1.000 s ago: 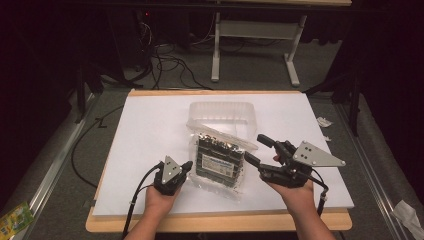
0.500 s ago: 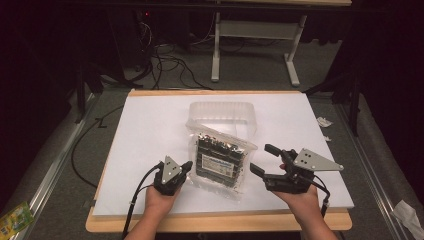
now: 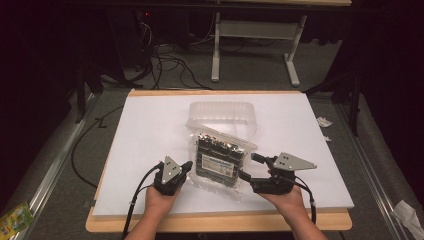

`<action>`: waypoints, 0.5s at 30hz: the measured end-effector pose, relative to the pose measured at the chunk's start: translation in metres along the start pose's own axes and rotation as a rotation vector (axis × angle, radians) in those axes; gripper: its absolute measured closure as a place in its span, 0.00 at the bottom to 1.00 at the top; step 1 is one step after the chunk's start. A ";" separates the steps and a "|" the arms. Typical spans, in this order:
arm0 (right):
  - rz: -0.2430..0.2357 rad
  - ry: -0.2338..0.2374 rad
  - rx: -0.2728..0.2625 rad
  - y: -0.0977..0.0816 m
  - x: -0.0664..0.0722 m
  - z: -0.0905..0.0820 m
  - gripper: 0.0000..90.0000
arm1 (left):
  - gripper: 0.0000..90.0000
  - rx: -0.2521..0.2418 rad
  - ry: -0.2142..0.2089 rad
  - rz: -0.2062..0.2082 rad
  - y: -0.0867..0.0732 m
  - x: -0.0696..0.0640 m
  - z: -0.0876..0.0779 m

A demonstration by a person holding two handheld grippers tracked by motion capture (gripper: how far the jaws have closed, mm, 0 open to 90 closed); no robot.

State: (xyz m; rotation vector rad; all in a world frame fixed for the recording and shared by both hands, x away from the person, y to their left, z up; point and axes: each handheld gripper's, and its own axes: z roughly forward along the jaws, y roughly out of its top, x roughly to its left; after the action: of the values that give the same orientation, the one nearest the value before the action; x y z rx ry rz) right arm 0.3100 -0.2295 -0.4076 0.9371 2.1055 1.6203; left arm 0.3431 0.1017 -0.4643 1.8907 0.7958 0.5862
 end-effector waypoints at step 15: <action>-0.017 0.018 0.028 -0.004 0.004 0.039 0.46 | 0.99 0.003 -0.002 -0.002 0.000 0.000 -0.001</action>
State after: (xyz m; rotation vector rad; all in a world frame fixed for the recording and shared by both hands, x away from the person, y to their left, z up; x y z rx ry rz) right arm 0.3296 -0.1988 -0.4225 0.9134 2.1480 1.6009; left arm 0.3426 0.1022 -0.4640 1.8926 0.7976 0.5820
